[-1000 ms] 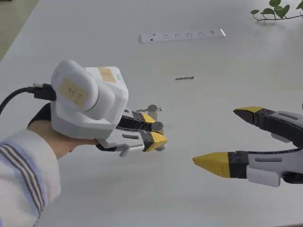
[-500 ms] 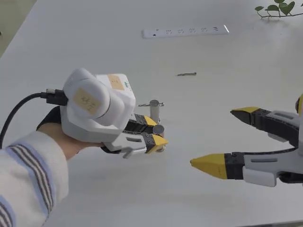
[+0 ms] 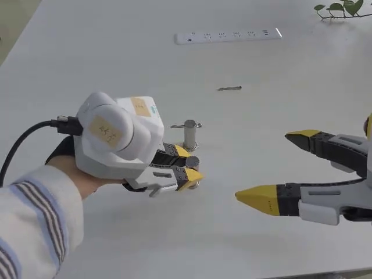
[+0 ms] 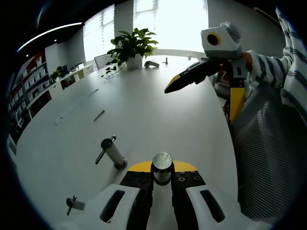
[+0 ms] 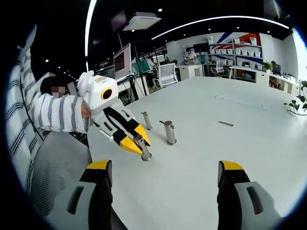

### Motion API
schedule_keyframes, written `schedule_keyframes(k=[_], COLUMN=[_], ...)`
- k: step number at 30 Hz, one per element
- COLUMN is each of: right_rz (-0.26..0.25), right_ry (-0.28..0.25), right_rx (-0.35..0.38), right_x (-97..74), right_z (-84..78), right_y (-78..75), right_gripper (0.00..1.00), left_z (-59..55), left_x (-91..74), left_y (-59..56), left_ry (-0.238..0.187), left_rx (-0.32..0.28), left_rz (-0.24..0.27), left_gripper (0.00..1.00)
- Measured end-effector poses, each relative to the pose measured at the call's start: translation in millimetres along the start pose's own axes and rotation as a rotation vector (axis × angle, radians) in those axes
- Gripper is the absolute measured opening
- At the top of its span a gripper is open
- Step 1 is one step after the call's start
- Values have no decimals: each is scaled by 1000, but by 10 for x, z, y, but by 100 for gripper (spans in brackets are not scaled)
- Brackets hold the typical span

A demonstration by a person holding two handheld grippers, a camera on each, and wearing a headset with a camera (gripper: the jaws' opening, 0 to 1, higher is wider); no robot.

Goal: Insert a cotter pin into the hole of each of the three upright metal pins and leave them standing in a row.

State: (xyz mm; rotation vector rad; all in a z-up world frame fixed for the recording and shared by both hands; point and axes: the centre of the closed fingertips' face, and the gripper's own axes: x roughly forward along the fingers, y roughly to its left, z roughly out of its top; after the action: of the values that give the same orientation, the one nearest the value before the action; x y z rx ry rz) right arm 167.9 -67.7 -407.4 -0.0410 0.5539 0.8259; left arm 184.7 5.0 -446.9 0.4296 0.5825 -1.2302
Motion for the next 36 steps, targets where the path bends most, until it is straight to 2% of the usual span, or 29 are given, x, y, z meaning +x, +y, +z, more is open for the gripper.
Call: schedule_keyframes(k=[7, 21, 25, 28, 36], right_rz=[1, 1, 3, 9, 19], right_ry=[3, 7, 8, 11, 20], right_rx=[3, 1, 3, 2, -1], right_x=[9, 17, 23, 37, 60], right_z=[-11, -15, -21, -26, -43], right_y=[5, 1, 7, 25, 50], right_gripper=[90, 89, 89, 89, 89], left_z=[-28, -121, -114, -113, -104], left_x=[5, 5, -5, -12, -21], left_y=[0, -19, -19, -29, -32], left_ry=[-2, 0, -18, -27, -53], left_rx=[-18, -13, -29, -2, -54], left_rz=[1, -5, -3, -3, 4], left_gripper=[9, 10, 10, 10, 10])
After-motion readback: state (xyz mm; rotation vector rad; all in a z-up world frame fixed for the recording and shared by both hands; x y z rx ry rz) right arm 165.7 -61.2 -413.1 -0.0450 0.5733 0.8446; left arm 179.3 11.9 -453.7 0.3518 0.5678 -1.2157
